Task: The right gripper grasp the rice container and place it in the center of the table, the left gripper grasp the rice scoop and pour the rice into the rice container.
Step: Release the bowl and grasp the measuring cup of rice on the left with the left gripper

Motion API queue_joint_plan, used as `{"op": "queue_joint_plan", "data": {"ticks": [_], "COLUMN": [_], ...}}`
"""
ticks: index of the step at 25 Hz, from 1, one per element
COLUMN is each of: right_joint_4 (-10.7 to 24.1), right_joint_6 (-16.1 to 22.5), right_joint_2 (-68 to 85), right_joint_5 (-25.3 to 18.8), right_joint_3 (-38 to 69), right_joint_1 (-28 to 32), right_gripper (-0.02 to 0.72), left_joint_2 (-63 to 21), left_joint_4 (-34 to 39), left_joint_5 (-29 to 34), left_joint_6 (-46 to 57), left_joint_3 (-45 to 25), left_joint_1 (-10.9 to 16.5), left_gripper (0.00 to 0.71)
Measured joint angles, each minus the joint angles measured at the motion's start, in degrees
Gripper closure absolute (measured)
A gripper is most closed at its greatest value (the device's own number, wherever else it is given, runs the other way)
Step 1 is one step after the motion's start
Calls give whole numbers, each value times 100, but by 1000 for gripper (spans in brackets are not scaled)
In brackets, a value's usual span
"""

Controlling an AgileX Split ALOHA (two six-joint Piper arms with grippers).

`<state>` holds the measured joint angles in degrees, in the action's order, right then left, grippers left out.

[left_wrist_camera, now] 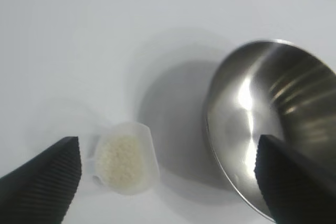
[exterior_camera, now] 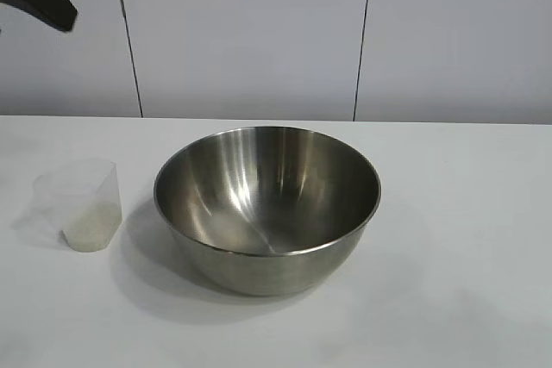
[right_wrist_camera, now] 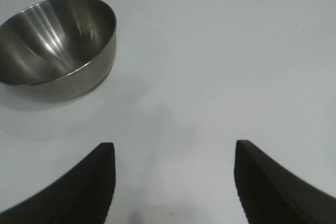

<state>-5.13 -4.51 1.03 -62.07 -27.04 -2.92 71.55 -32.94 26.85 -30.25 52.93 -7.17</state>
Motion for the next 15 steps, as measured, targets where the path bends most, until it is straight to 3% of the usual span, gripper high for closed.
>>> {"op": "queue_joint_plan", "data": {"ticks": [7,10,15], "right_joint_4": [0,0,-5], "right_joint_6": [0,0,0], "right_joint_2": [0,0,0], "right_joint_5": [0,0,0], "right_joint_3": [0,0,0], "right_joint_1": [0,0,0], "right_gripper": [252,252,252], "left_joint_2": [-1776,-2045,-2034], "left_joint_4": [-8,-42,-57], "left_joint_5": [-1841,-2300,-2685], "left_joint_6": [-345,-338,-189], "left_joint_3": [-1935,-2703,-3288], "left_joint_1": [0,0,0], "left_gripper": [72,74,88]}}
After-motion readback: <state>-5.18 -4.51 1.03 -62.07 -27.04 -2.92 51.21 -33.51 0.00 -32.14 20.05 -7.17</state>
